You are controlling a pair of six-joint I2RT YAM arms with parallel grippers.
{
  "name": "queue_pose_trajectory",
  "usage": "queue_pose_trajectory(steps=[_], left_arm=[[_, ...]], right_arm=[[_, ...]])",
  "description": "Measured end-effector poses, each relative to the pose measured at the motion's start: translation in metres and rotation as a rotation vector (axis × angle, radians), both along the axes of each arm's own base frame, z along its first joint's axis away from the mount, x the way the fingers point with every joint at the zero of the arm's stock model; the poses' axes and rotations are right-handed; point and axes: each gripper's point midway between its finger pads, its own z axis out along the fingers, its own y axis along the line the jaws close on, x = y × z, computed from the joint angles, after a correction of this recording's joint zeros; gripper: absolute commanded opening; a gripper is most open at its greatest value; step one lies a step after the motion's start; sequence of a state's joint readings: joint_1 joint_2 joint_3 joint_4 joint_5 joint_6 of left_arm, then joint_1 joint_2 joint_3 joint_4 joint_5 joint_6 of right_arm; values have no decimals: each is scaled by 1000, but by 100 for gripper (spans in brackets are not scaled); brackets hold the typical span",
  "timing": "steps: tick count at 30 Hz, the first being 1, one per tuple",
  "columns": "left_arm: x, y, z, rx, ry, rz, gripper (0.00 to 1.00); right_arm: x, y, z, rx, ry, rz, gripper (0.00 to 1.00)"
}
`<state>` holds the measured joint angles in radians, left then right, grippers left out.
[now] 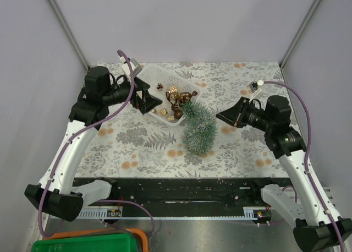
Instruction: Decorate the small christmas tree
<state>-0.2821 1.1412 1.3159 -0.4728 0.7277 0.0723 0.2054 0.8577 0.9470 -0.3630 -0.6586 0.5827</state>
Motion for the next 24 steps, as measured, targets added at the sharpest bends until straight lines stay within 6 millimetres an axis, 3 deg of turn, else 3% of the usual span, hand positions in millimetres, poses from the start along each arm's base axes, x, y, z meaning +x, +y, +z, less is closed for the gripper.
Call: queue_pose_trajectory(steps=[4,8,12,17,19,24], left_arm=[[-1,-4,1,-15,16,-8,99],[-7,-12,1,-27,30,-33,99],[-13,-18,3,-44,50,-54,99],[-18,-25,3,-56,73,-80,99],[-19,-31,0,-56,84,-93,99],[6,-39,-11,-35,143,-37,99]], right_arm=[[-18,18,-6,14,56,-8,12],[-21,28,-12,30,129,-71,9],[-10,17,-22,54,212,-227,15],[-7,-10,-29,99,264,-441,28],[-5,-22,-30,126,276,-521,29],[3,-31,-43,112,339,-639,31]])
